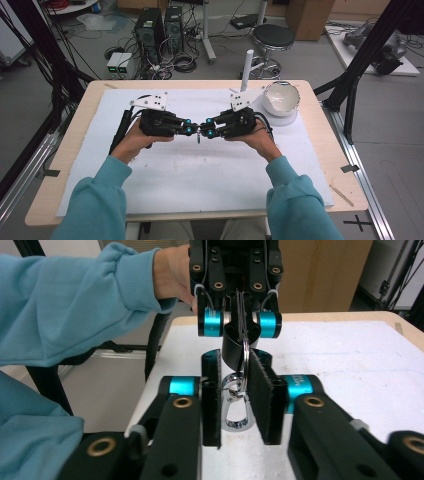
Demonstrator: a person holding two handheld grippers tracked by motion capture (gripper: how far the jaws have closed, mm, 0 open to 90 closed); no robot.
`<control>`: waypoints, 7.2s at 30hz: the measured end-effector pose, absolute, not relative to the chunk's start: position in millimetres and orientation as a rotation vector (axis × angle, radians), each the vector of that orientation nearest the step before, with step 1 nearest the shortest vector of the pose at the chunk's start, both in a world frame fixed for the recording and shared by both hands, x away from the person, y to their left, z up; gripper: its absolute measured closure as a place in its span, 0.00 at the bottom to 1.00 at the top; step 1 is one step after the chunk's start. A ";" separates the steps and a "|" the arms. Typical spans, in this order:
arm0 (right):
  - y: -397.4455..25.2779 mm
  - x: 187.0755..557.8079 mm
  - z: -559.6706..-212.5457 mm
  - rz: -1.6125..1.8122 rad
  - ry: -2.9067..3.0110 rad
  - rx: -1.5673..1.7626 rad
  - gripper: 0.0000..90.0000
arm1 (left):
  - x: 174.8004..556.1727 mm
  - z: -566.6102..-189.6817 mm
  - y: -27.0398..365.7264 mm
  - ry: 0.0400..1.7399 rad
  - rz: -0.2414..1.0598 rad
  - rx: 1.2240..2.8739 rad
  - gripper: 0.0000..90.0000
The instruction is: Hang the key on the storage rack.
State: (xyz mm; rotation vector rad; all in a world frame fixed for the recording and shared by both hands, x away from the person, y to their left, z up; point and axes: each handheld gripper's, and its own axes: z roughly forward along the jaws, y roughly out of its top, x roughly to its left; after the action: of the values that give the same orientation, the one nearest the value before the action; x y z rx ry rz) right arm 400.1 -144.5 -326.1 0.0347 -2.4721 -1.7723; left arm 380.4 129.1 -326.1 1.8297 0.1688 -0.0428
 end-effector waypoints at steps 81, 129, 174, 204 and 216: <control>-240.5 485.1 -256.1 -1.383 -2.898 -0.714 0.99 | 286.2 -448.0 284.3 0.696 0.605 1.512 0.02; -258.2 527.0 -290.8 -1.300 -2.842 -0.927 0.99 | 278.9 -461.5 283.3 0.721 0.646 1.487 0.02; -261.0 486.5 -275.9 -1.453 -2.989 -1.020 0.08 | 279.4 -461.4 283.8 0.737 0.652 1.483 0.02; -304.0 327.7 -405.0 -2.131 -2.793 -0.996 0.01 | 272.6 -462.1 282.6 0.727 0.695 1.459 0.02; -317.7 311.3 -446.3 -2.216 -2.657 -1.143 0.01 | 268.9 -462.3 282.2 0.721 0.720 1.454 0.02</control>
State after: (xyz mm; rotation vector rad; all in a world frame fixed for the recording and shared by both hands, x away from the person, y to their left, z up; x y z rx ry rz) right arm 311.3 -317.7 -446.3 -1.1431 -2.6571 -2.2162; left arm 268.9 282.2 -462.3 1.4538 0.7213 0.7201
